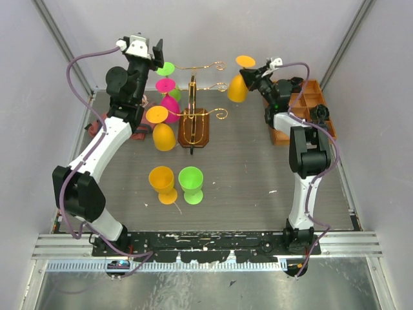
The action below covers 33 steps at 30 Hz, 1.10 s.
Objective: Place the wine glass upside down on the wine glass rack
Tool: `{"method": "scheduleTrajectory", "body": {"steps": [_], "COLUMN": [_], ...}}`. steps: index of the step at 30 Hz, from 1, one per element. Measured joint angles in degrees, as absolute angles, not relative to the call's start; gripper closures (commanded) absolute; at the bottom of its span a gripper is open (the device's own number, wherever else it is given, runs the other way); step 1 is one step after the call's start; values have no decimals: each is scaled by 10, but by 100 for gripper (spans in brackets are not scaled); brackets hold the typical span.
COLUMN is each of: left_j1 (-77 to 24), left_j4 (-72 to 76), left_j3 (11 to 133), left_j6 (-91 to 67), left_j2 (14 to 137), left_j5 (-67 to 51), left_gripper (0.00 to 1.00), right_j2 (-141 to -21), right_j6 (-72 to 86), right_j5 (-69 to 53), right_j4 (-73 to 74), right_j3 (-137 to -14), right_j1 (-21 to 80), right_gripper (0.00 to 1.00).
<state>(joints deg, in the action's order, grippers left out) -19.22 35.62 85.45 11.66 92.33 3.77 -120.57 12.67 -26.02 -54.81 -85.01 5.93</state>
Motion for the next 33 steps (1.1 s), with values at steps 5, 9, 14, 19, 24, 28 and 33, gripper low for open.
{"method": "scheduleTrajectory", "body": {"steps": [5,9,14,19,24,28,33], "left_j1": [-190,-187,-185,-184,-183,-182,-181], "left_j4": [349,345,344,344,344,343,339], "left_j3": [854,854,854,854,854,853,851], "left_j6": [120,124,131,135,135,136,138], "left_j2": [926,926,926,926,926,926,926], "left_j5": [42,47,50,51,51,51,51], "left_gripper": [29,29,28,28,28,28,28], "right_j2": [-1248,-1254,-1254,-1261,-1283,-1306,-1329], "right_j6": [147,148,144,138,136,134,134], "right_j5": [-313,-338,-358,-371,-373,-369,-366], "right_j4": [-577,-585,-604,-620,-621,-623,-625], "right_j3": [-863,-867,-874,-877,-887,-910,-950], "right_j1": [67,82,97,105,113,119,127], "right_gripper": [99,99,99,99,99,99,99]}}
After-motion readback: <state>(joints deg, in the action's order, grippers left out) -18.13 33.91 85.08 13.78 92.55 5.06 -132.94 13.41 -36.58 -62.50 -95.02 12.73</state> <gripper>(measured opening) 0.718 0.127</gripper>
